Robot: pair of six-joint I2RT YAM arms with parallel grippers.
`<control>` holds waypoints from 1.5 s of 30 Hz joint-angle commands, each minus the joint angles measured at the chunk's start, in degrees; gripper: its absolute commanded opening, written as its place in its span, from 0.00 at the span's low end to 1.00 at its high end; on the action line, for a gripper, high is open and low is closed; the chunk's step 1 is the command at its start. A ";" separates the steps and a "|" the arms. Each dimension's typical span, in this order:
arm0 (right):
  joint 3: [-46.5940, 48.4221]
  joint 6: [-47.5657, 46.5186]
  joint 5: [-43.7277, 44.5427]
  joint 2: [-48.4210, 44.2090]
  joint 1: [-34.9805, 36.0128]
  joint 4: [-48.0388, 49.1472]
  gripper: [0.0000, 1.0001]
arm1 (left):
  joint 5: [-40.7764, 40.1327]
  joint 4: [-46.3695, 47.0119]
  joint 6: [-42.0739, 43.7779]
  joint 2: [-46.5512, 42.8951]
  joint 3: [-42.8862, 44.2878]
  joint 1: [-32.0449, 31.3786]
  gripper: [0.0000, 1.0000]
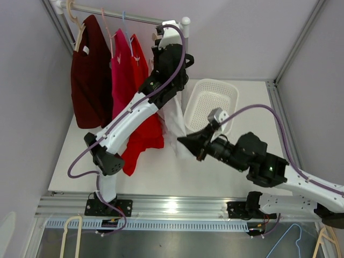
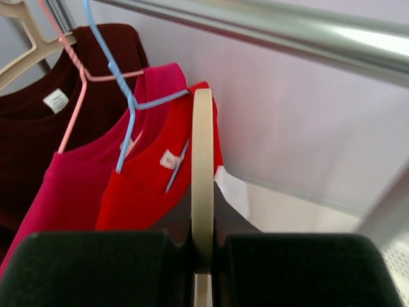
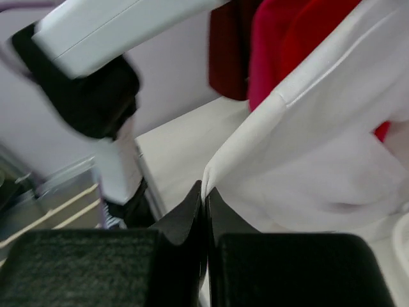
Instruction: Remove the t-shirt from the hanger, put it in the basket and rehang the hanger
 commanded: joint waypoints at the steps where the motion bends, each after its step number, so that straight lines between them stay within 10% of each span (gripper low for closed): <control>1: -3.84 1.79 3.51 -3.86 7.95 -6.32 0.00 | 3.08 4.88 3.96 1.16 5.40 5.34 0.01; 18: -14.93 7.94 11.43 -1.34 11.57 -2.29 0.00 | 10.46 -11.35 -10.58 -4.55 10.02 8.51 0.01; 24: -14.67 8.20 6.97 3.86 -0.07 6.05 0.00 | 27.68 -31.76 -29.31 -14.54 6.64 6.67 0.01; 37: -1.13 10.49 -1.47 14.77 -20.93 2.20 0.00 | 67.84 -47.67 -28.82 -31.00 3.63 3.15 0.01; 45: 15.17 6.37 -2.71 15.72 -27.36 1.06 0.00 | 55.48 -44.70 -28.11 -40.49 -10.14 3.15 0.01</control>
